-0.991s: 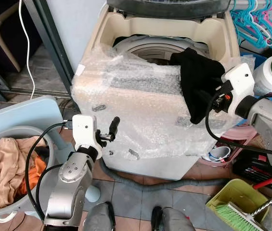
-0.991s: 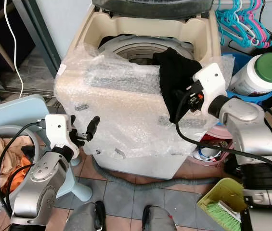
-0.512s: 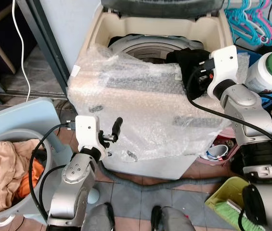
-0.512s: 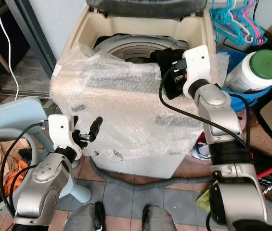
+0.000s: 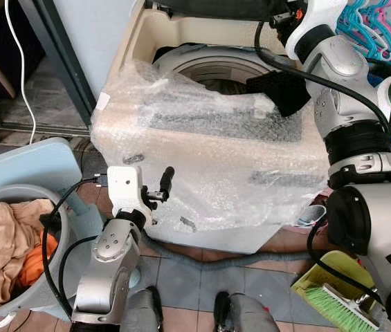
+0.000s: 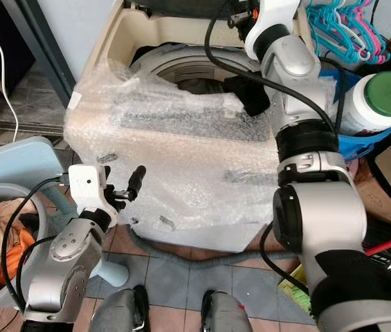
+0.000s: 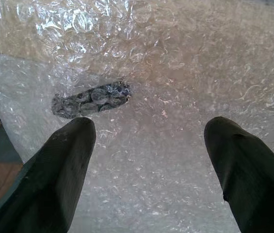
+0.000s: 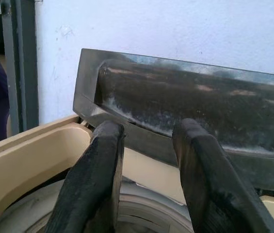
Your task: Clothes washing
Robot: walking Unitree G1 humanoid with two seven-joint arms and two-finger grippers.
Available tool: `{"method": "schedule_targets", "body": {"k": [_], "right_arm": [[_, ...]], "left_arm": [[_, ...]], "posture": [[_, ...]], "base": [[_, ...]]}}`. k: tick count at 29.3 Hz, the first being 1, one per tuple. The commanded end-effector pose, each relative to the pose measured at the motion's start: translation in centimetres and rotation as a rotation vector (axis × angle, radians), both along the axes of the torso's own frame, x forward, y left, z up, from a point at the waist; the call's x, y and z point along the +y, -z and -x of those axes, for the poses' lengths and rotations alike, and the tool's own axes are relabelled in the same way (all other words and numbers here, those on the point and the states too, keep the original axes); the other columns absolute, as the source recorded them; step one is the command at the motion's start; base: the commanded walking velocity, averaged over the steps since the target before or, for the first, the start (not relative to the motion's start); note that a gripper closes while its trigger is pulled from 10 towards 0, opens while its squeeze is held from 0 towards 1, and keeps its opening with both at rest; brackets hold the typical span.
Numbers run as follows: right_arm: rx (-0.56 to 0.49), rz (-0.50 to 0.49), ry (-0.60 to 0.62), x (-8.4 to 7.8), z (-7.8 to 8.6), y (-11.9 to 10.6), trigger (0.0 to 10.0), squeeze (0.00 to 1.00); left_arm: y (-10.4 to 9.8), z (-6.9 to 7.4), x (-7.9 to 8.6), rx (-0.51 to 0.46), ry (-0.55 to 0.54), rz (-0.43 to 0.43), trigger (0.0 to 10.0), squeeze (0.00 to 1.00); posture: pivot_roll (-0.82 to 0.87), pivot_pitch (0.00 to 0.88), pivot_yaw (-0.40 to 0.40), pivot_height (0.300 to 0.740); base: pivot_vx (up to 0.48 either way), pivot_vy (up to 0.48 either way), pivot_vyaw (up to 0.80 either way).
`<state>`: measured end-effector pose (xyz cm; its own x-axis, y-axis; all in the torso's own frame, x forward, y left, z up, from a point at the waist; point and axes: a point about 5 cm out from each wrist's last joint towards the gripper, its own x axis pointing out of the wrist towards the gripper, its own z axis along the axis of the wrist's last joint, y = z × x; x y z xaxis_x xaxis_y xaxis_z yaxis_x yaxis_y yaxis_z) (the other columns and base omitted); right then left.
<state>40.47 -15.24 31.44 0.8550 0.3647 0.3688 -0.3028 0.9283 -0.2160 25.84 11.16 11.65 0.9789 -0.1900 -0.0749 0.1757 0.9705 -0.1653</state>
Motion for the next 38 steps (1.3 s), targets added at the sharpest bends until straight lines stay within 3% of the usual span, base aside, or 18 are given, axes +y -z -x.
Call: {"method": "schedule_targets", "body": {"k": [1,4,6,7,8,10,12,13,15,17,18,22,28,29,31,34,37,38], "right_arm": [[-0.080,0.081,0.047,-1.3,1.0,0.0,10.0,1.00],[-0.165,0.171,0.102,-2.5,2.2,0.3,10.0,1.00],[-0.247,0.214,0.194,-4.1,3.7,0.2,10.0,1.00],[-0.288,0.236,0.303,-5.6,4.9,0.1,10.0,1.00],[-0.288,0.236,0.303,-5.6,4.9,0.1,10.0,1.00],[-0.277,0.216,0.407,-7.2,6.0,0.6,10.0,1.00],[-0.234,0.252,0.464,-8.2,7.3,2.5,10.0,1.00],[-0.131,0.200,0.477,-8.6,7.6,4.5,10.0,1.00],[0.043,0.226,0.421,-8.2,7.9,7.7,10.0,1.00],[0.075,0.228,0.409,-8.1,8.1,8.2,10.0,1.00],[0.161,0.232,0.354,-7.5,8.1,9.2,10.0,1.00],[0.194,0.211,0.324,-7.1,7.7,9.2,10.0,1.00],[0.142,0.106,0.282,-5.3,5.7,7.2,10.0,1.00],[0.134,0.079,0.262,-4.4,4.6,6.6,10.0,1.00],[0.138,0.067,0.249,-4.0,4.2,6.4,10.0,1.00],[0.145,-0.002,0.221,-2.1,2.5,5.7,10.0,1.00],[0.156,-0.017,0.220,-1.4,2.0,5.5,10.0,1.00],[0.194,-0.005,0.216,-0.5,1.5,5.8,10.0,1.00]], "left_arm": [[0.6,0.0,0.2,0.022,-0.008,-0.014,10.0,0.00],[0.5,-0.1,0.1,0.020,0.007,-0.019,10.0,0.00],[0.5,-0.2,-0.1,0.016,0.020,-0.020,10.0,0.00],[0.4,-0.4,-0.1,0.014,0.024,-0.020,10.0,0.00],[0.4,-0.4,-0.1,0.014,0.024,-0.020,10.0,0.00],[0.3,-0.6,-0.2,0.012,0.027,-0.020,10.0,0.00],[0.3,-0.6,-0.3,0.008,0.037,-0.015,10.0,0.00],[0.3,-0.6,-0.4,0.008,0.046,-0.013,10.0,0.00],[0.3,-0.6,-0.3,0.010,0.051,-0.018,10.0,0.00],[0.3,-0.6,-0.3,0.011,0.051,-0.018,10.0,0.00],[0.4,-0.7,-0.1,0.012,0.051,-0.020,10.0,0.00],[0.4,-0.7,-0.2,0.013,0.054,-0.021,10.0,0.00],[0.3,-0.7,-0.4,0.009,0.055,-0.015,10.0,0.00],[0.3,-0.7,-0.2,0.009,0.047,-0.017,10.0,0.00],[0.3,-0.6,-0.1,0.009,0.044,-0.018,10.0,0.00],[0.4,-0.4,-0.2,0.013,0.038,-0.018,10.0,0.00],[0.4,-0.3,-0.2,0.014,0.038,-0.018,10.0,0.00],[0.4,-0.2,-0.2,0.015,0.036,-0.019,10.0,0.00]], "posture": [[-0.07,0.123,-0.003,0.740],[-0.08,0.122,0.010,0.740],[-0.09,0.122,0.016,0.740],[-0.10,0.121,0.020,0.740],[-0.10,0.121,0.020,0.740],[-0.10,0.122,0.025,0.740],[-0.11,0.124,0.028,0.740],[-0.11,0.126,0.033,0.740],[-0.11,0.127,0.038,0.740],[-0.11,0.126,0.038,0.740],[-0.11,0.125,0.038,0.740],[-0.11,0.123,0.036,0.740],[-0.09,0.124,0.026,0.740],[-0.09,0.125,0.022,0.740],[-0.09,0.127,0.020,0.740],[-0.07,0.131,0.012,0.740],[-0.07,0.131,0.010,0.740],[-0.07,0.134,0.006,0.740]], "base": [[0.000,0.000,0.00],[0.000,0.000,0.00],[0.000,0.000,0.00],[0.000,0.000,0.00],[0.000,0.000,0.00],[0.000,0.000,0.00],[0.000,0.000,0.00],[0.000,0.000,0.00],[0.000,0.000,0.00],[0.000,0.000,0.00],[0.000,0.000,0.00],[0.000,0.000,0.00],[0.000,0.000,0.00],[0.000,0.000,0.00],[0.000,0.000,0.00],[0.000,0.000,0.00],[0.000,0.000,0.00],[0.000,0.000,0.00]]}}
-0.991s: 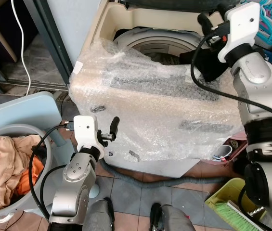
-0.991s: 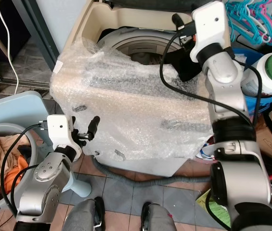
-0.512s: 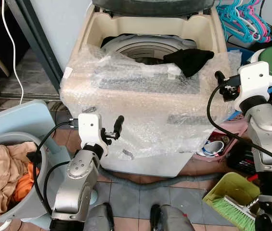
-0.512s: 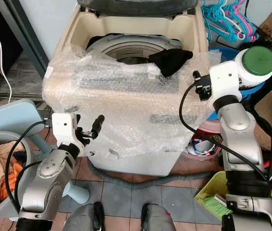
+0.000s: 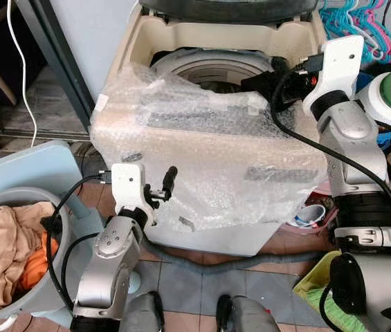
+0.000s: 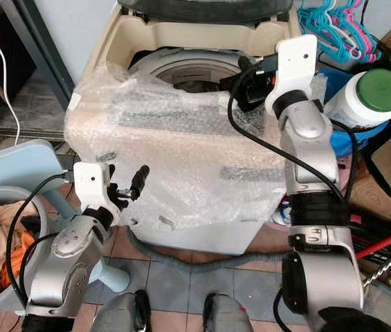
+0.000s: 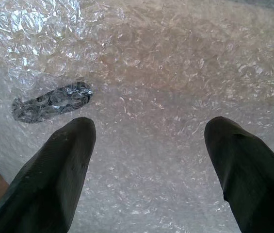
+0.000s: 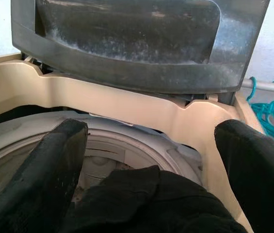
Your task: Clothes washing
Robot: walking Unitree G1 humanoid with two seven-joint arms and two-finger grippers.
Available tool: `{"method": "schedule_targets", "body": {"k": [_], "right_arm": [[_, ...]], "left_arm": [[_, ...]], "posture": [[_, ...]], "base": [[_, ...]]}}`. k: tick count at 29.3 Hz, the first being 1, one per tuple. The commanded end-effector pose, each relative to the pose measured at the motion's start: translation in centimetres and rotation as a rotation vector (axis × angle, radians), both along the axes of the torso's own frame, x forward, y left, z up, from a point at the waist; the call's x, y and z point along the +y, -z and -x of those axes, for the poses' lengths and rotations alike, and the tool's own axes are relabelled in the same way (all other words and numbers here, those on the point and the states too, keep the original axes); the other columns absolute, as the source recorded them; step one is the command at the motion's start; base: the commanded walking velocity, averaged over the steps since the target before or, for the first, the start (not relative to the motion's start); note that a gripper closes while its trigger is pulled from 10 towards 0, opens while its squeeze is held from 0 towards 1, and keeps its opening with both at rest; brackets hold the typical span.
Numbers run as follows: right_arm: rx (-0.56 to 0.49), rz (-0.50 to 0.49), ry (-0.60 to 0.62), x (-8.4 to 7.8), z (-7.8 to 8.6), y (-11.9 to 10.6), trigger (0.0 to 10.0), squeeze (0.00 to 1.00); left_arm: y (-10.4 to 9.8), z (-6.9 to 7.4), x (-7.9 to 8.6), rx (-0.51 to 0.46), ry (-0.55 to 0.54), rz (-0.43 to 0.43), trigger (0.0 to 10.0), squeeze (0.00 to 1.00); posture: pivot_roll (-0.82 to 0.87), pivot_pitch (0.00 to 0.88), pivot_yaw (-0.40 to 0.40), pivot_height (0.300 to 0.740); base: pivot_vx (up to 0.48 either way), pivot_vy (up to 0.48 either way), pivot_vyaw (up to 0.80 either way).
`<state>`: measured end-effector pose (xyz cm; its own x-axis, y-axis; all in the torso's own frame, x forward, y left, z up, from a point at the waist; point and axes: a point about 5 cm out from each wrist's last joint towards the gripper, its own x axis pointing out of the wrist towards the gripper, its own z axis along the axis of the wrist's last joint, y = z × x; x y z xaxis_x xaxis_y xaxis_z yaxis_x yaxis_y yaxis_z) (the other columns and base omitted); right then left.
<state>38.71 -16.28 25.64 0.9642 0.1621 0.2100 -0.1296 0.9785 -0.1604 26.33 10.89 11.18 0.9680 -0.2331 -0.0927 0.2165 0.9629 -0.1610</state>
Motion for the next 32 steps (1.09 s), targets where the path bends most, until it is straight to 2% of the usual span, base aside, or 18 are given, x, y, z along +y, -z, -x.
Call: {"method": "schedule_targets", "body": {"k": [1,4,5,6,7,9,11,14,15,16,18,19,21,23,26,28,30,32], "right_arm": [[0.033,0.014,0.003,1.1,-0.6,0.1,10.0,1.00],[0.070,-0.031,-0.031,1.8,-0.7,0.4,10.0,1.00],[0.098,-0.085,-0.039,1.9,-0.9,0.7,10.0,1.00],[0.155,-0.205,-0.050,2.2,-1.2,1.2,10.0,1.00],[0.155,-0.205,-0.050,2.2,-1.2,1.2,10.0,1.00],[0.159,-0.331,-0.087,2.6,-1.5,0.8,10.0,1.00],[0.080,-0.460,-0.193,3.8,-1.5,-1.2,10.0,1.00],[-0.058,-0.466,-0.287,4.6,-0.9,-3.8,10.0,1.00],[-0.058,-0.466,-0.287,4.6,-0.9,-3.8,10.0,1.00],[-0.135,-0.434,-0.328,4.6,-0.1,-4.9,10.0,1.00],[-0.161,-0.404,-0.321,4.2,0.3,-5.2,10.0,1.00],[-0.188,-0.296,-0.279,3.0,1.1,-5.0,10.0,1.00],[-0.179,-0.168,-0.213,1.8,1.5,-4.2,10.0,1.00],[-0.117,-0.023,-0.077,-0.7,1.8,-2.4,10.0,1.00],[-0.067,0.094,0.037,-3.7,3.4,-0.7,10.0,1.00],[-0.061,0.229,0.054,-4.6,5.1,0.4,10.0,1.00],[-0.048,0.299,0.042,-4.7,6.3,1.5,10.0,1.00],[-0.031,0.298,0.031,-4.6,6.7,2.3,10.0,1.00]], "left_arm": [[0.0,0.3,0.2,0.000,-0.015,-0.013,10.0,0.00],[0.0,0.4,0.3,0.002,-0.020,-0.014,10.0,0.00],[0.1,0.4,0.3,0.003,-0.022,-0.014,10.0,0.00],[0.1,0.5,0.3,0.005,-0.024,-0.013,10.0,0.00],[0.1,0.5,0.3,0.005,-0.024,-0.013,10.0,0.00],[0.1,0.5,0.2,0.006,-0.022,-0.010,10.0,0.00],[0.1,0.4,0.0,0.005,-0.018,-0.008,10.0,0.00],[0.0,0.4,-0.1,0.003,-0.015,-0.007,10.0,0.00],[0.0,0.4,-0.1,0.003,-0.015,-0.007,10.0,0.00],[0.0,0.3,-0.1,0.000,-0.014,-0.007,10.0,0.00],[0.0,0.3,-0.1,-0.002,-0.014,-0.007,10.0,0.00],[0.0,0.2,-0.1,-0.005,-0.014,-0.006,10.0,0.00],[-0.1,0.1,-0.1,-0.006,-0.016,-0.006,10.0,0.00],[-0.1,0.2,0.0,-0.006,-0.019,-0.005,10.0,0.00],[0.0,0.3,0.0,-0.005,-0.020,-0.004,10.0,0.00],[0.1,0.3,0.1,-0.002,-0.019,-0.003,10.0,0.00],[0.1,0.2,0.1,-0.001,-0.012,-0.003,10.0,0.00],[0.1,0.1,-0.1,-0.003,-0.005,-0.004,10.0,0.00]], "posture": [[-0.06,0.134,0.004,0.740],[-0.06,0.135,0.002,0.740],[-0.06,0.136,-0.002,0.740],[-0.06,0.138,-0.003,0.740],[-0.06,0.138,-0.003,0.740],[-0.06,0.139,-0.002,0.740],[-0.07,0.140,0.002,0.740],[-0.07,0.137,0.003,0.740],[-0.07,0.137,0.003,0.740],[-0.07,0.136,0.004,0.740],[-0.07,0.135,0.003,0.740],[-0.07,0.135,0.001,0.740],[-0.07,0.135,0.000,0.740],[-0.08,0.136,-0.001,0.740],[-0.09,0.137,-0.001,0.740],[-0.10,0.139,0.006,0.740],[-0.11,0.138,0.014,0.740],[-0.11,0.138,0.018,0.740]], "base": [[0.000,0.000,0.00],[0.000,0.000,0.00],[0.000,0.000,0.00],[0.000,0.000,0.00],[0.000,0.000,0.00],[0.000,0.000,0.00],[0.000,0.000,0.00],[0.000,0.000,0.00],[0.000,0.000,0.00],[0.000,0.000,0.00],[0.000,0.000,0.00],[0.000,0.000,0.00],[0.000,0.000,0.00],[0.000,0.000,0.00],[0.000,0.000,0.00],[0.000,0.000,0.00],[0.000,0.000,0.00],[0.000,0.000,0.00]]}}
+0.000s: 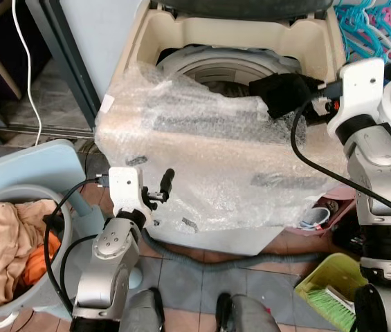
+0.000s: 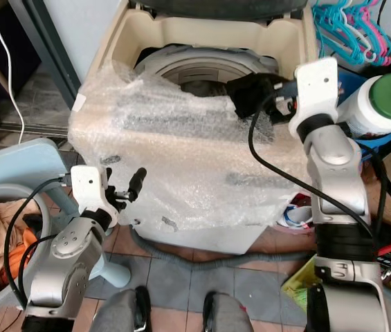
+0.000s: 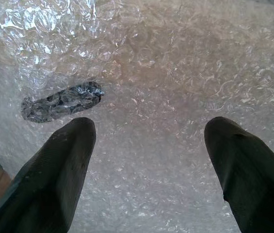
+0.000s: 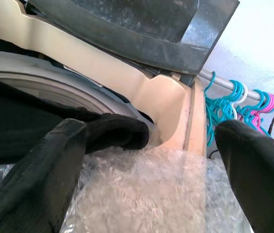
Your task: Clothes washing
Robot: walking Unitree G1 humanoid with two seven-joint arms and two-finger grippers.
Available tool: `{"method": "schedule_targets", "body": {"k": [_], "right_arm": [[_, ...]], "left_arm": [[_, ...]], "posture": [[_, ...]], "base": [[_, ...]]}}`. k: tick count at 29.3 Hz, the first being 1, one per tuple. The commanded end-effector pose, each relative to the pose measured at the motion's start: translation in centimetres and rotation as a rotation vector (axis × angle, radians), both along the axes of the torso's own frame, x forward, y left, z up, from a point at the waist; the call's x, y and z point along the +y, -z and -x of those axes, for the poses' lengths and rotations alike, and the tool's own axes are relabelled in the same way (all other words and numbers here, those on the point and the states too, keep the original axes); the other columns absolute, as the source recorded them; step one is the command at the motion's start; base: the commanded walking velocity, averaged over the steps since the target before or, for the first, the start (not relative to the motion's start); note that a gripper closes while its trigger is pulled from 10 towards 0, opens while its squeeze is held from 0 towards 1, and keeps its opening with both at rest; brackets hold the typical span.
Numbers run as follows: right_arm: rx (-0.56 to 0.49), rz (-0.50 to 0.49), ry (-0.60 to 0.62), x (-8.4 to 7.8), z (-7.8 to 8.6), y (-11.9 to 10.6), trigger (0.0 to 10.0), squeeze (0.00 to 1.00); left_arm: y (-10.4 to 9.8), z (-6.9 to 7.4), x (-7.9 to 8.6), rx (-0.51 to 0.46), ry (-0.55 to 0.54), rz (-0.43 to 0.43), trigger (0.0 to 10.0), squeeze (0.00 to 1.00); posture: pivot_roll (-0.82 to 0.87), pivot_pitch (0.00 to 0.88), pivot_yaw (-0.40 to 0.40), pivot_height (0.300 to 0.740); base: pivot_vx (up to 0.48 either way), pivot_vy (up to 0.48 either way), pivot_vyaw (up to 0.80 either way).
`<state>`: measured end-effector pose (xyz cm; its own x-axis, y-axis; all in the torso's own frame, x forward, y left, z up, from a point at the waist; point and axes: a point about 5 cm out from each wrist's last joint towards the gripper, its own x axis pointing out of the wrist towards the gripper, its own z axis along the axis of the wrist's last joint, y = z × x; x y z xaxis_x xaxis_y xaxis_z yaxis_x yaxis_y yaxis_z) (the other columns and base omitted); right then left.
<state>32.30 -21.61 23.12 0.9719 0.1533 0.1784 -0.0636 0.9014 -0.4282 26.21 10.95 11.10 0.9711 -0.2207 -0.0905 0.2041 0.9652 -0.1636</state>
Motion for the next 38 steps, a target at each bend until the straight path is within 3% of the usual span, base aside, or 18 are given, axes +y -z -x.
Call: {"method": "schedule_targets", "body": {"k": [1,5,9,13,17,21,26,27,31,38], "right_arm": [[0.003,0.003,-0.037,0.8,0.5,0.1,10.0,1.00],[0.074,-0.039,-0.066,1.4,0.6,1.3,10.0,1.00],[0.104,-0.100,-0.118,2.5,-0.7,1.1,10.0,1.00],[0.098,-0.141,-0.140,3.3,-2.3,0.5,10.0,1.00],[0.101,-0.207,-0.150,5.2,-4.9,-0.9,10.0,1.00],[0.094,-0.312,-0.158,6.7,-6.8,-2.5,10.0,1.00],[0.089,-0.361,-0.200,7.9,-7.4,-3.1,10.0,1.00],[0.082,-0.366,-0.245,8.5,-7.4,-3.3,10.0,1.00],[0.015,-0.317,-0.287,8.1,-6.3,-3.4,10.0,1.00],[-0.116,-0.219,-0.303,6.9,-1.4,-2.0,10.0,1.00]], "left_arm": [[-0.1,0.0,-0.2,-0.003,0.011,-0.007,10.0,0.00],[-0.2,-0.2,-0.2,-0.009,0.017,-0.009,10.0,0.00],[-0.1,-0.1,-0.2,-0.004,0.020,-0.011,10.0,0.00],[-0.1,-0.1,-0.2,-0.003,0.018,-0.011,10.0,0.00],[-0.1,-0.1,-0.2,-0.004,0.011,-0.012,10.0,0.00],[-0.1,-0.1,-0.2,-0.005,0.005,-0.012,10.0,0.00],[-0.1,-0.1,-0.2,-0.005,0.001,-0.011,10.0,0.00],[-0.1,-0.1,-0.3,-0.006,-0.001,-0.011,10.0,0.00],[-0.1,0.0,0.0,-0.004,-0.015,-0.013,10.0,0.00],[0.0,-0.3,0.5,-0.010,-0.068,-0.051,10.0,0.00]], "posture": [[-0.11,0.138,0.018,0.740],[-0.11,0.139,0.023,0.740],[-0.10,0.139,0.020,0.740],[-0.09,0.138,0.016,0.740],[-0.08,0.136,0.012,0.740],[-0.08,0.134,0.005,0.740],[-0.07,0.134,-0.002,0.740],[-0.07,0.133,-0.004,0.740],[-0.07,0.133,-0.004,0.740],[-0.09,0.129,0.012,0.740]], "base": [[0.000,0.000,0.00],[0.000,0.000,0.00],[0.000,0.000,0.00],[0.000,0.000,0.00],[0.000,0.000,0.00],[0.000,0.000,0.00],[0.000,0.000,0.00],[0.000,0.000,0.00],[0.000,0.000,0.00],[0.000,0.000,0.00]]}}
